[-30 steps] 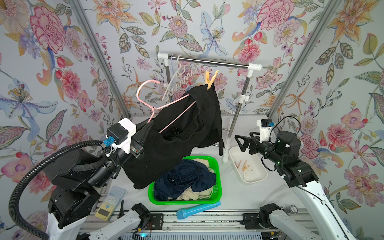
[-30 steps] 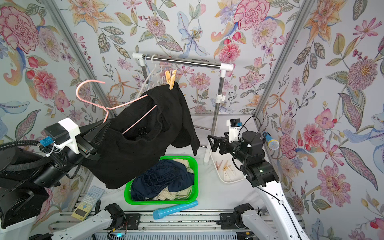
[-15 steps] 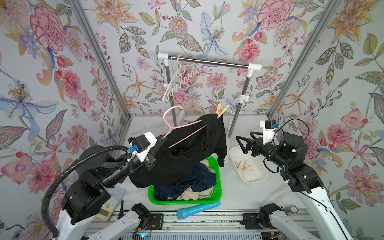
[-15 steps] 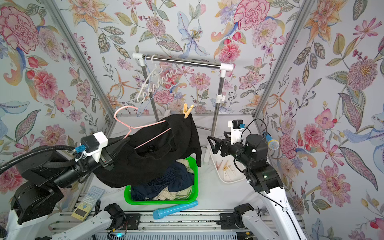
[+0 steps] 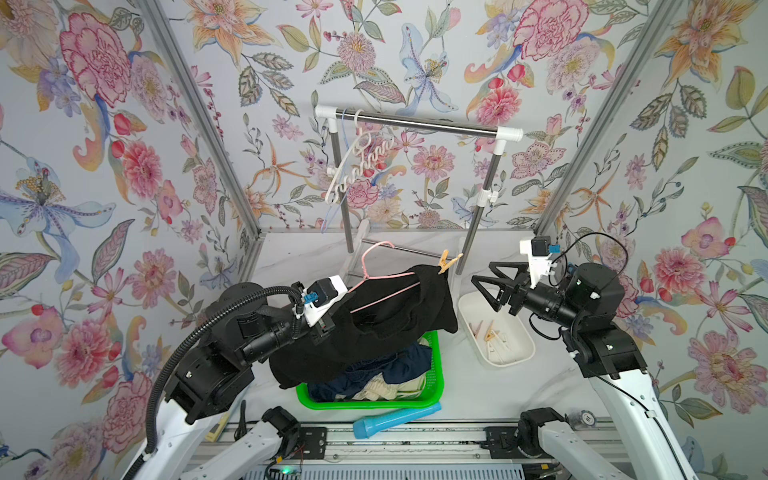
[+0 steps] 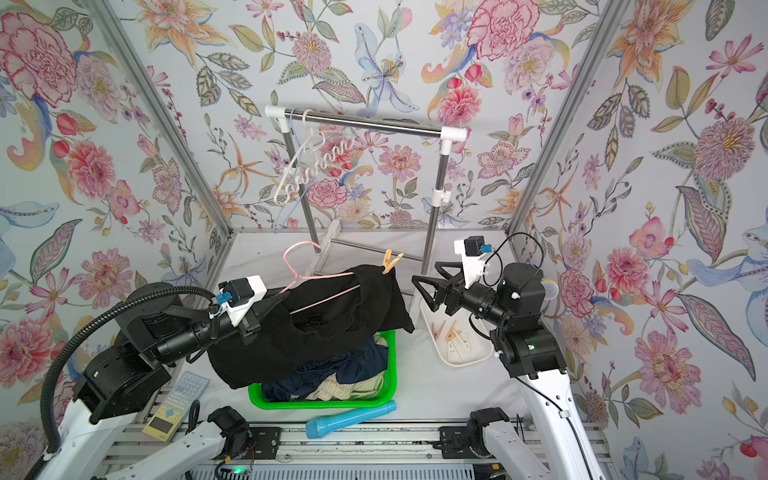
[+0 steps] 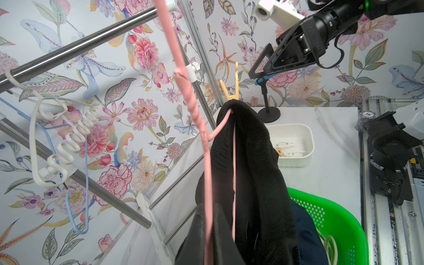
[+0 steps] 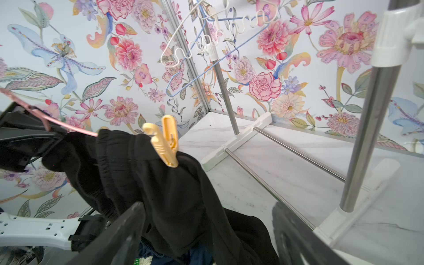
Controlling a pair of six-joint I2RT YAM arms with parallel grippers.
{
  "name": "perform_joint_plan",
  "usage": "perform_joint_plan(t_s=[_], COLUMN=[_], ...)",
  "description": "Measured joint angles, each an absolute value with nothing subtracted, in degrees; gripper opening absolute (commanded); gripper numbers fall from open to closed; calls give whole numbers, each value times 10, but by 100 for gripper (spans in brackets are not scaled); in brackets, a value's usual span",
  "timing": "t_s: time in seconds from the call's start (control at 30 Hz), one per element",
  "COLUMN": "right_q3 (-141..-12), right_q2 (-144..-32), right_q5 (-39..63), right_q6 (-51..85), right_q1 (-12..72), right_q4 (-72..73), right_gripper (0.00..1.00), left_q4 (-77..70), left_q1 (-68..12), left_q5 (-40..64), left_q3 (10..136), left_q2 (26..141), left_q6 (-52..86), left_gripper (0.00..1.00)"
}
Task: Remove the clothespins securing shorts to the hanger
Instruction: Adjust the shorts in the basket.
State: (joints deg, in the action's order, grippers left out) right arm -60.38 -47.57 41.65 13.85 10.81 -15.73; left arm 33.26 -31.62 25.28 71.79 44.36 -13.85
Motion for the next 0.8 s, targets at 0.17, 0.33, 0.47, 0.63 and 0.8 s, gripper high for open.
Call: perform_joint_plan(t_s=[0.17,0.33,0.47,0.63,0.8], right_q3=[-585,-565,-566,-578,-610], right_q2=[-476,-481,-492,-519,-550], right_q5=[477,521,545,568,593], right_q6=[147,171,184,192,192], right_q1=[94,89,89,99,145], right_q4=[-114,-68,-34,-3,17], right_gripper=[91,93,93,91,86], left_q4=[275,235,230,250,279], left_q1=[-167,-112,-111,-111,-111], left_q5=[408,527,590,627,632], left_q3=[678,651,651,653,664], left_q2=[470,479,468,431,410], left_q6=[-102,-72,-78,-103,-122], left_gripper=[0,0,0,0,0])
